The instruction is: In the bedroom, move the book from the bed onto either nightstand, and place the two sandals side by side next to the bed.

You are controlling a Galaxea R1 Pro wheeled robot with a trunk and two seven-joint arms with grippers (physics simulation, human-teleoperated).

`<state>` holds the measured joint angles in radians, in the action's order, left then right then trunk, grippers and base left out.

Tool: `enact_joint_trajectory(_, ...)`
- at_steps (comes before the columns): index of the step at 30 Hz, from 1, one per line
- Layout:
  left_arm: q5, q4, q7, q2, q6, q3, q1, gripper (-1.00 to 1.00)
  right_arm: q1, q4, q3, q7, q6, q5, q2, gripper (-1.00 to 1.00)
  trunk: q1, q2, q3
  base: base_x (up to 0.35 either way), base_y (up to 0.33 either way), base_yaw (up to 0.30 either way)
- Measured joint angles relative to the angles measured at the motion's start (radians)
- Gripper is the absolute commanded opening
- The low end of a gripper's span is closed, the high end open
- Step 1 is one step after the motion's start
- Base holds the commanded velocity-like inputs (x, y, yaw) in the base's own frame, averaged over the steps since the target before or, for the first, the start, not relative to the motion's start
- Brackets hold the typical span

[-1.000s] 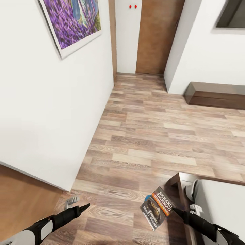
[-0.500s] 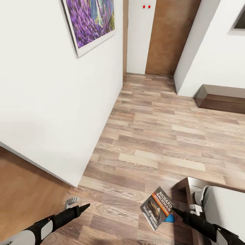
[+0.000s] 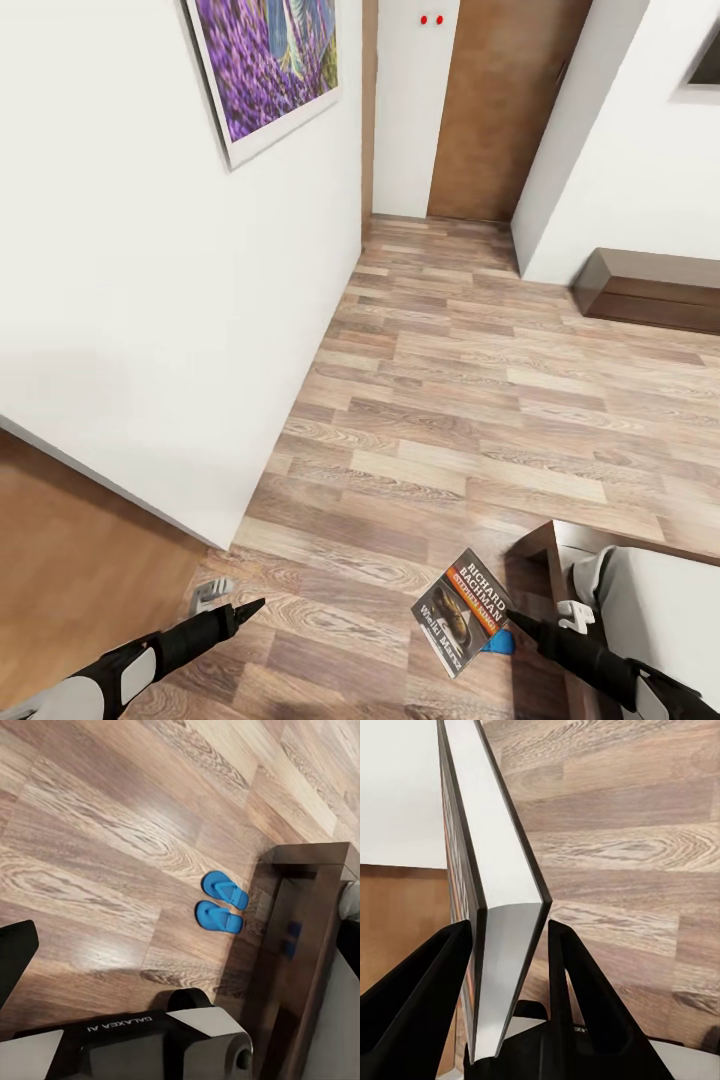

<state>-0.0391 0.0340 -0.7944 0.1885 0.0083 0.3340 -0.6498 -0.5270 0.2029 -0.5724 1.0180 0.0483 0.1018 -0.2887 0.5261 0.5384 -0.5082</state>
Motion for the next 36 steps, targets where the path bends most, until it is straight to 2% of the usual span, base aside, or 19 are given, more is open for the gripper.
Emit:
enact_joint_trajectory(6, 0.0, 0.0, 0.0, 0.0, 0.0, 0.0, 0.0, 1.0, 0.0, 0.0, 0.0, 0.0, 0.001, 0.0, 0.0, -1.0, 0.0, 0.0, 0.0, 0.0, 0.0, 0.037)
enact_joint_trajectory(17, 0.0, -0.001, 0.0, -0.004, 0.0, 0.0, 0.0, 1.0, 0.0, 0.0, 0.0, 0.0, 0.002, 0.0, 0.0, -1.0, 0.0, 0.0, 0.0, 0.0, 0.0, 0.234)
enact_joint_trajectory(29, 0.0, -0.001, 0.001, -0.008, 0.0, 0.0, 0.0, 1.0, 0.0, 0.0, 0.0, -0.001, -0.001, 0.0, 0.0, -1.0, 0.0, 0.0, 0.0, 0.0, 0.0, 0.014)
enact_joint_trajectory(36, 0.0, -0.001, 0.002, -0.015, 0.0, 0.0, 0.0, 1.0, 0.0, -0.001, 0.0, -0.003, -0.005, 0.0, 0.0, -1.0, 0.0, 0.0, 0.008, 0.0, 0.0, 0.0)
